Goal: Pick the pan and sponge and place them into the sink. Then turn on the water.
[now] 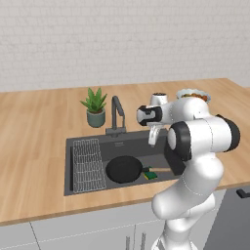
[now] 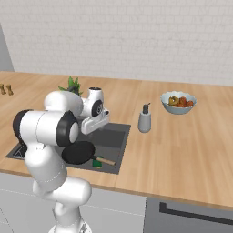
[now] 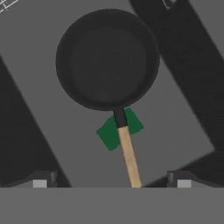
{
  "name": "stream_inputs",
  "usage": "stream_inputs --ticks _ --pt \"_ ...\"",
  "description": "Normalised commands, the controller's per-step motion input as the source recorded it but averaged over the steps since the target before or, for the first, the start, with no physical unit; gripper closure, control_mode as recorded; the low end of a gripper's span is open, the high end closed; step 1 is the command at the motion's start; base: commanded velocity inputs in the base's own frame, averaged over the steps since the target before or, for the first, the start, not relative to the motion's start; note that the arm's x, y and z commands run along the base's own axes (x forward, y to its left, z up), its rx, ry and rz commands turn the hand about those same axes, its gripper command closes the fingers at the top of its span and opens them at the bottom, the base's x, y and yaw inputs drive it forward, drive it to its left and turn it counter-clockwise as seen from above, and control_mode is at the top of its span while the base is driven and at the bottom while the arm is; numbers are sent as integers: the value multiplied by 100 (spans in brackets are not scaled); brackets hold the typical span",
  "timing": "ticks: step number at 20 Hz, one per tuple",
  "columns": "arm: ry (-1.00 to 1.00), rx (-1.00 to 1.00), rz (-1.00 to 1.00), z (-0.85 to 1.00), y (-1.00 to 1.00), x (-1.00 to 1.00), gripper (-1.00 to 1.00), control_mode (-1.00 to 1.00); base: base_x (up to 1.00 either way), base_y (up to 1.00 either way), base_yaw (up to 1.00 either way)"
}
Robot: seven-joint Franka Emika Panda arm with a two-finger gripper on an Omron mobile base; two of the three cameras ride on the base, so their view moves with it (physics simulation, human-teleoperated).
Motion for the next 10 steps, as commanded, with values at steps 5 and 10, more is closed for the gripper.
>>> stream_inputs --ticks 5,10 --pt "0 0 -46 0 0 1 -100 -100 0 0 0" --pt "0 0 -55 0 0 6 -100 -100 0 0 0"
